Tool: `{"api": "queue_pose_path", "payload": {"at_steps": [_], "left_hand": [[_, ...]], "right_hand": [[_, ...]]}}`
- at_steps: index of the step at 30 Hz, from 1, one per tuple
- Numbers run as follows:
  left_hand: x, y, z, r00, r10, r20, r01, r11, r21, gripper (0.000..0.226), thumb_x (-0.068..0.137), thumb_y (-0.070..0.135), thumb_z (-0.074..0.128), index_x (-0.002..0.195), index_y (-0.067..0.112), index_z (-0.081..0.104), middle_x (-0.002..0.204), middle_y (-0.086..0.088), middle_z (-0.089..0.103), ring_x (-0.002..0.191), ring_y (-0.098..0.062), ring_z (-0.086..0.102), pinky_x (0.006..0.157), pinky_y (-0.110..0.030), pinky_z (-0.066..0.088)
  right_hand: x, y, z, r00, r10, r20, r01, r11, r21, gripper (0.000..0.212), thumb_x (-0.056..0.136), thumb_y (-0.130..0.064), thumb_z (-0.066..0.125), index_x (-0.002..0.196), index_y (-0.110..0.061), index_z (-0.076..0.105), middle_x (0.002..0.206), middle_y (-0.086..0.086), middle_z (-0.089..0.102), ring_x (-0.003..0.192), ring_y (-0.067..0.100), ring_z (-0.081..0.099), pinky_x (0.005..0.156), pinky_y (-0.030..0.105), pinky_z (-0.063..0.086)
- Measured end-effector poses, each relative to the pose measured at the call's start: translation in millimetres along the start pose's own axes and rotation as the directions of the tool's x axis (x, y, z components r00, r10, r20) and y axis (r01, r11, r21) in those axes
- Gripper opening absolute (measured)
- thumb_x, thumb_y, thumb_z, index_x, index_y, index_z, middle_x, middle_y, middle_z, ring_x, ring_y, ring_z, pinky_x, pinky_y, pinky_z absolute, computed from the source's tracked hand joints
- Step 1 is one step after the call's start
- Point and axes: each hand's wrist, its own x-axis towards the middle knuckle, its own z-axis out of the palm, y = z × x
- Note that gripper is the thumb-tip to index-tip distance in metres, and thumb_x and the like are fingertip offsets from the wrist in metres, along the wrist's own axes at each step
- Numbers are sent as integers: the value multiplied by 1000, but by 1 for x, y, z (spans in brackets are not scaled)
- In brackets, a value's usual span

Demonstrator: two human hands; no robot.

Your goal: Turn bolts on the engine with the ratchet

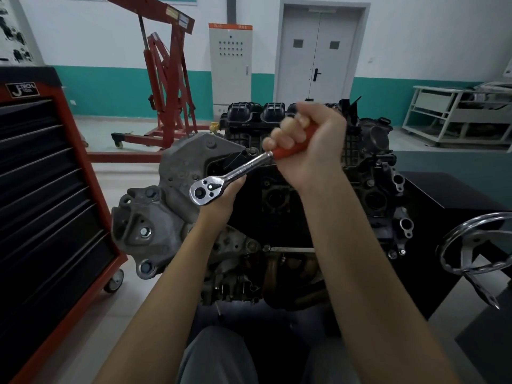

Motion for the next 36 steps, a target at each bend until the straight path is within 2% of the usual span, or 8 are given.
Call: {"api": "queue_pose_path", "payload": {"at_steps": [6, 8, 14, 17, 20, 26, 33, 36], "left_hand": [[-1, 4, 2, 996, 32, -79, -33, 999, -11, 48, 89, 21, 62, 45, 18, 47, 45, 15, 40, 42, 0, 36, 51, -17, 32], [-3, 10, 2, 992, 118, -42, -117, 993, 35, 49, 85, 26, 62, 49, 3, 38, 47, 0, 33, 43, -8, 28, 48, -23, 24], [-9, 19, 3, 984, 179, 16, -179, 982, 60, 60, 81, 41, 63, 49, 5, 28, 50, -5, 25, 41, -11, 19, 43, -19, 21], [-4, 15, 1, 993, 122, 0, -122, 992, 38, 58, 82, 41, 62, 44, 13, 29, 42, 4, 28, 38, -6, 22, 44, -16, 23], [1, 1, 0, 998, 24, -62, -23, 1000, 12, 52, 90, 23, 62, 39, 27, 55, 44, 18, 46, 43, 2, 42, 55, -13, 37], [-4, 4, 2, 999, 35, -32, -33, 997, 69, 34, 78, 48, 62, 46, 37, 55, 48, 22, 47, 47, 6, 45, 53, -6, 35], [-5, 15, 2, 989, 146, -29, -144, 987, 70, 57, 75, 50, 64, 48, 11, 32, 46, 5, 29, 43, -9, 26, 46, -22, 24], [-8, 18, 6, 977, 212, -21, -208, 971, 119, 59, 84, 37, 71, 51, 18, 27, 46, 7, 26, 45, -15, 24, 47, -28, 24]], "right_hand": [[-23, 16, -12, 993, -89, -72, 97, 988, 117, 40, 88, -9, 44, 50, -18, 37, 41, -5, 30, 38, 12, 29, 46, 21, 37], [-53, 32, -29, 977, -173, -128, 197, 956, 218, 39, 86, -12, 45, 48, -20, 40, 43, -4, 32, 41, 13, 33, 50, 23, 42], [-99, 62, -44, 948, -250, -196, 304, 894, 328, 37, 83, -19, 44, 46, -18, 43, 46, -2, 36, 47, 16, 41, 63, 32, 47], [-77, 45, -35, 962, -241, -126, 267, 926, 267, 40, 85, -13, 42, 46, -20, 40, 43, -3, 32, 42, 15, 34, 53, 25, 44], [-36, 16, -20, 989, -137, -59, 145, 978, 147, 41, 84, -9, 43, 45, -20, 38, 40, -5, 29, 37, 12, 29, 46, 19, 38], [9, -5, 5, 997, 73, 25, -72, 997, -25, 43, 87, -9, 44, 46, -16, 37, 39, -4, 28, 36, 13, 27, 43, 22, 36], [-81, 48, -37, 956, -183, -230, 254, 908, 334, 36, 83, -17, 47, 48, -19, 42, 46, -3, 34, 44, 15, 39, 56, 28, 46], [-101, 61, -44, 938, -193, -289, 298, 872, 387, 34, 78, -22, 48, 45, -18, 43, 46, -1, 37, 47, 16, 43, 64, 32, 49]]}}
